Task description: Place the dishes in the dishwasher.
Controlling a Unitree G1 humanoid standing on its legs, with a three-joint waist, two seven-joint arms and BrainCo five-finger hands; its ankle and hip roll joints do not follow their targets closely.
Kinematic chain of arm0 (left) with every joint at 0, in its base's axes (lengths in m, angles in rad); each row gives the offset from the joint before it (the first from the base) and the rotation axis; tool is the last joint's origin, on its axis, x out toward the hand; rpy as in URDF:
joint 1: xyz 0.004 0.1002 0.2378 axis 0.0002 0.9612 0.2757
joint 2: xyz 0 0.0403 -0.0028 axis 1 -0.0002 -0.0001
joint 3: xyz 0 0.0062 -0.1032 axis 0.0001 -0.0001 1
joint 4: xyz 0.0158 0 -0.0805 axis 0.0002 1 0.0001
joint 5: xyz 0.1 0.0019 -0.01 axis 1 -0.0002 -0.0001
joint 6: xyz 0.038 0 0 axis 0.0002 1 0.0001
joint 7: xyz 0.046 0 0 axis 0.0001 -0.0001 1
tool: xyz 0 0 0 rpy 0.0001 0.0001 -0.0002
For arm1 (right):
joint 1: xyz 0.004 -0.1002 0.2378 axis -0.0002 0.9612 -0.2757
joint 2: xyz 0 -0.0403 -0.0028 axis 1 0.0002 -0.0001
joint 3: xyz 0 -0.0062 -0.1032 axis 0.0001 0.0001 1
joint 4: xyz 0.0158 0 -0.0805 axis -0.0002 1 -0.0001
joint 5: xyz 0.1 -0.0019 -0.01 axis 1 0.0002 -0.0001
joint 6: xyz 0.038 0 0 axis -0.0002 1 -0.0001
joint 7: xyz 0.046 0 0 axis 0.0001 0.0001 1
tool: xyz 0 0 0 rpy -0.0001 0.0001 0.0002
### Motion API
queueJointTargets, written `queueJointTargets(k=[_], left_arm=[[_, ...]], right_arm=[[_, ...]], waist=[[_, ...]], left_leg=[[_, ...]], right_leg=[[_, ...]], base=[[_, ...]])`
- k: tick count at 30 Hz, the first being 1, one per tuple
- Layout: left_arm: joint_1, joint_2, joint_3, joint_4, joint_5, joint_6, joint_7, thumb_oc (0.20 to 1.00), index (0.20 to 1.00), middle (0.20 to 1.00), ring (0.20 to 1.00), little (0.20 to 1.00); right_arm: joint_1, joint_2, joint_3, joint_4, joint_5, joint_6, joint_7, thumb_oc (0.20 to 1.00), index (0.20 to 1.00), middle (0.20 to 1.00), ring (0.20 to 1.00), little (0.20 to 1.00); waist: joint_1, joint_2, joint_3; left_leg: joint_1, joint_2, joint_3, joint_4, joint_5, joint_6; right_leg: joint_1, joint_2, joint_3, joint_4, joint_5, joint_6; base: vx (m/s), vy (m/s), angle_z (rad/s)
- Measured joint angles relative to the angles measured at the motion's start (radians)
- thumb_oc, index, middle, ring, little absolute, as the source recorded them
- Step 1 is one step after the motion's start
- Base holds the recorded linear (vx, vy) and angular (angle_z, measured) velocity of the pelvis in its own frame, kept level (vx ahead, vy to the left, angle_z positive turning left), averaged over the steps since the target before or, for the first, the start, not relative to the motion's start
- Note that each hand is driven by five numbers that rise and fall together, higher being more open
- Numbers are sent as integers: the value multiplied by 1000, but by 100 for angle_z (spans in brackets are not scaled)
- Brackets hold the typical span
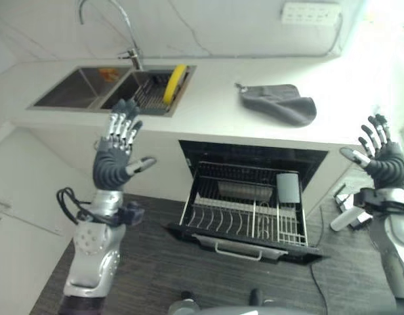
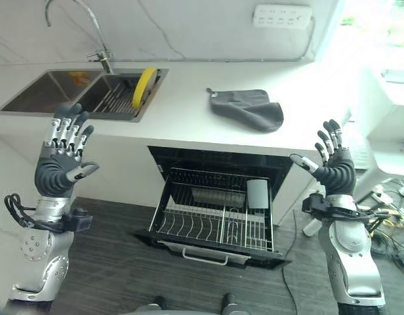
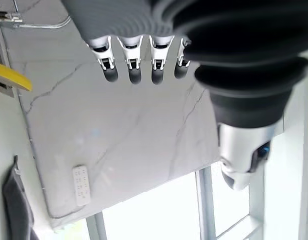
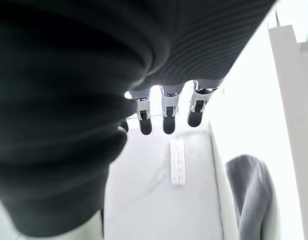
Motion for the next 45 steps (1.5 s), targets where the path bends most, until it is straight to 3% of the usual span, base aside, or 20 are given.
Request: queueJointTargets(k=[4, 5, 6, 8, 10, 12, 14, 15, 16, 17, 18, 20, 22, 25, 35, 37, 38, 40, 42, 45], left_arm=[[-9, -18, -37, 33, -6, -14, -1, 1000, 1000, 1000, 1000, 1000], [-8, -22, -36, 35, -20, -14, -3, 1000, 1000, 1000, 1000, 1000], [-12, -9, -24, 43, -21, -14, -13, 1000, 1000, 1000, 1000, 1000], [-29, 20, -26, 44, -21, -13, -26, 1000, 1000, 1000, 1000, 1000], [-28, 70, -28, 45, -25, -2, -48, 1000, 1000, 1000, 1000, 1000], [-32, 107, -22, 45, -35, 1, -77, 1000, 1000, 1000, 1000, 1000], [-11, 110, -3, 42, -66, 7, -90, 1000, 1000, 1000, 1000, 1000], [-5, 97, 38, 45, -74, 11, -97, 1000, 1000, 1000, 1000, 1000], [-10, 81, 43, 44, -82, 17, -97, 1000, 1000, 1000, 1000, 1000], [-25, 68, 35, 35, -85, 20, -96, 1000, 1000, 1000, 1000, 1000], [-54, 57, 10, 31, -89, 21, -91, 1000, 1000, 1000, 1000, 1000], [-100, 38, -47, 30, -96, 31, -80, 1000, 1000, 1000, 1000, 1000], [-100, 34, -65, 29, -96, 38, -73, 1000, 1000, 1000, 1000, 1000], [-93, 10, -62, 28, -104, 42, -73, 1000, 1000, 1000, 1000, 1000], [-70, 24, -64, -4, -104, 52, -76, 1000, 1000, 1000, 1000, 1000], [-66, 32, -67, -10, -104, 57, -76, 1000, 1000, 1000, 1000, 1000], [-60, 29, -64, -17, -104, 61, -77, 1000, 1000, 1000, 1000, 1000], [-56, 25, -66, -15, -104, 65, -79, 1000, 1000, 1000, 1000, 1000], [-57, 28, -65, -11, -104, 61, -90, 1000, 1000, 1000, 1000, 1000], [-60, 20, -66, 52, -106, 77, -71, 1000, 1000, 1000, 1000, 1000]], right_arm=[[-16, -15, 4, -11, -1, 27, -6, 1000, 1000, 1000, 1000, 1000], [-47, -57, 4, -42, -1, 45, -10, 1000, 1000, 1000, 1000, 1000], [-51, -28, 9, -46, -2, 48, -12, 1000, 1000, 1000, 1000, 1000], [-20, -9, 10, -60, -1, 69, -17, 1000, 1000, 1000, 1000, 1000], [-3, 14, 11, -59, 0, 89, -30, 1000, 1000, 1000, 1000, 1000], [79, 50, -67, -100, 12, 81, -45, 1000, 1000, 1000, 1000, 1000], [96, 72, -61, -102, 12, 81, -45, 1000, 1000, 1000, 1000, 1000], [71, 111, -13, -94, 8, 81, -39, 1000, 1000, 1000, 1000, 1000], [63, 108, 15, -92, 8, 80, -33, 1000, 1000, 1000, 1000, 1000], [50, 104, 25, -89, 8, 78, -36, 1000, 1000, 1000, 1000, 1000], [18, 98, 35, -85, 7, 70, -47, 1000, 1000, 1000, 1000, 1000], [-23, 70, 51, -78, -2, 57, -49, 1000, 1000, 1000, 1000, 1000], [-15, 36, 44, -76, -10, 47, -53, 1000, 1000, 1000, 1000, 1000], [48, 30, -1, -60, -10, 36, -55, 1000, 1000, 1000, 1000, 1000], [1, 45, 11, -28, -10, 12, -55, 1000, 1000, 1000, 1000, 1000], [3, 44, 24, 11, -10, 11, -60, 1000, 1000, 1000, 1000, 1000], [19, 40, 5, 4, -10, 12, -63, 1000, 1000, 1000, 1000, 1000], [4, 31, 3, 16, -10, 12, -67, 1000, 1000, 1000, 1000, 1000], [-11, 39, 5, 16, -10, 9, -67, 1000, 1000, 1000, 1000, 1000], [-80, 36, 37, 65, -10, 10, -59, 1000, 1000, 1000, 1000, 1000]], waist=[[-32, 12, 2], [-31, 64, 1], [-34, 31, 4], [-26, -25, 23], [-18, -32, 31], [11, -59, 36], [22, -64, 38], [39, -59, 46], [41, -49, 47], [37, -44, 46], [37, -42, 46], [17, -48, 40], [3, -44, 39], [-37, -22, 29], [-40, -29, -16], [-34, -84, -14], [-27, -114, -12], [-40, -94, -3], [-61, -86, -6], [-48, -23, 10]], left_leg=[[-50, 59, -6, 45, 0, 0], [-53, 13, -26, 53, -27, 8], [-43, -50, -4, 42, -37, -27], [-77, -142, 29, 93, -73, 32], [-88, -172, 24, 117, -90, 73], [-124, -243, 2, 196, -121, 141], [-107, -272, 27, 176, -121, 184], [-89, -264, 58, 143, -111, 215], [-69, -253, 57, 117, -96, 223], [-52, -250, 53, 80, -72, 226], [-52, -251, 44, 51, -55, 234], [-47, -280, 39, 20, -41, 232], [-27, -332, 38, 1, -41, 231], [-17, -357, 7, 0, -40, 232], [2, -321, 37, 4, -67, 188], [-182, -335, 39, 327, -59, 116], [-321, -305, 118, 569, -40, 34], [-398, -162, 151, 741, -93, 51], [-324, -82, 228, 482, -101, 68], [-194, -98, 109, -29, -66, 31]], right_leg=[[-9, -82, 44, -30, 52, 83], [-25, -138, 83, -27, 71, 137], [-25, -203, 100, -26, 78, 160], [-35, -297, 100, 2, 149, 146], [-56, -320, 100, 44, 261, 102], [-105, -379, 115, 141, 375, 111], [-147, -395, 91, 146, 495, -8], [-171, -366, 43, 207, 410, 72], [-177, -316, -2, 295, 255, 142], [-172, -204, 0, 376, 90, 168], [-171, -82, 23, 429, -48, 153], [-169, 68, 36, 435, -149, 82], [-151, 109, 45, 381, -163, 48], [-81, 113, 171, 261, -167, 41], [64, 125, 95, 55, -96, 17], [-1, 90, 60, 136, -100, -23], [2, 49, 17, 113, -78, -44], [37, 79, -19, 94, -111, -99], [49, 77, -11, 57, -105, -63], [56, 74, 57, -27, -40, -33]], base=[[-27, 689, -44], [-83, 995, -50], [-72, 850, -23], [-43, 535, 24], [-53, 590, 36], [-73, 580, 41], [-112, 445, -20], [-94, 352, -59], [-57, 300, -43], [-52, 387, -9], [4, 293, 12], [47, 223, 20], [74, 125, 13], [84, 27, 30], [130, -138, 13], [38, -195, 26], [59, -101, 9], [103, 27, 19], [197, 194, 22], [338, 211, -43]])
